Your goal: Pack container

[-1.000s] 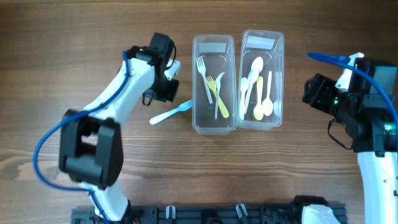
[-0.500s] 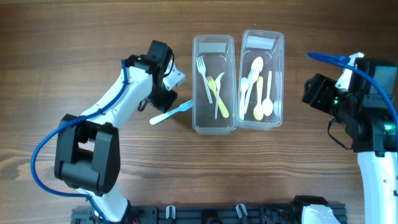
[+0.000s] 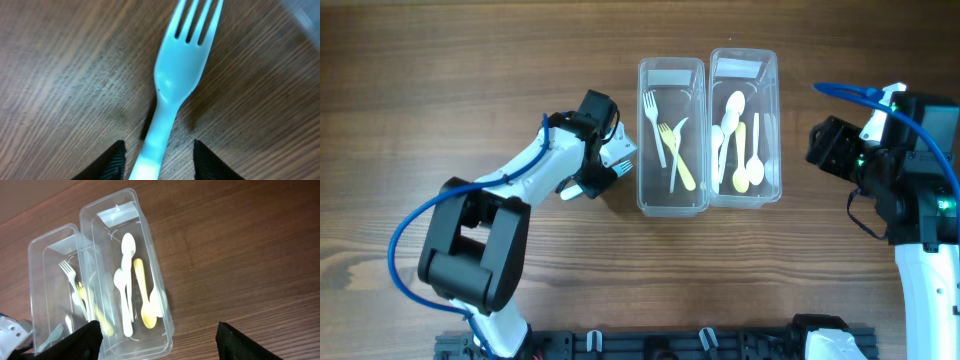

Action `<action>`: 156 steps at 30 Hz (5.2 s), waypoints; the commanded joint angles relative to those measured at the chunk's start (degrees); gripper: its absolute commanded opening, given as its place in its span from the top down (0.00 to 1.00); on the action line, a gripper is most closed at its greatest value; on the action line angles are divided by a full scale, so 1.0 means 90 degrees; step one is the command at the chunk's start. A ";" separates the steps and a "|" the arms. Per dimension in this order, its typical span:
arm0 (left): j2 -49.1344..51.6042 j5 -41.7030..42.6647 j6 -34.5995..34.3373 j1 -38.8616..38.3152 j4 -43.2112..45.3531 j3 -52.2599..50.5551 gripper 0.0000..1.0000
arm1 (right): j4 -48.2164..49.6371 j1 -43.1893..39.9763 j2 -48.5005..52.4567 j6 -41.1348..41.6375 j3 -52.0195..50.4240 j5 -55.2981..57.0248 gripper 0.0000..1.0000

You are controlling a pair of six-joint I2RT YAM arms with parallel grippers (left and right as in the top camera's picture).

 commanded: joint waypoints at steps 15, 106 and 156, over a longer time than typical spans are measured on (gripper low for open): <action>0.0474 -0.0814 -0.0845 -0.0017 0.0114 -0.0063 0.96 | -0.0017 -0.0015 -0.0095 -0.0073 0.0005 -0.0097 0.27; -0.9641 -0.3184 -0.5141 0.0427 -0.3332 0.1887 0.00 | 0.1027 -0.0015 -0.4386 -0.0869 -0.0019 -0.0478 0.00; -0.9641 -0.3184 -0.5139 0.0425 -0.3334 0.1887 0.00 | 0.1814 -0.0015 -0.5518 -0.2200 -0.2781 -0.1226 0.00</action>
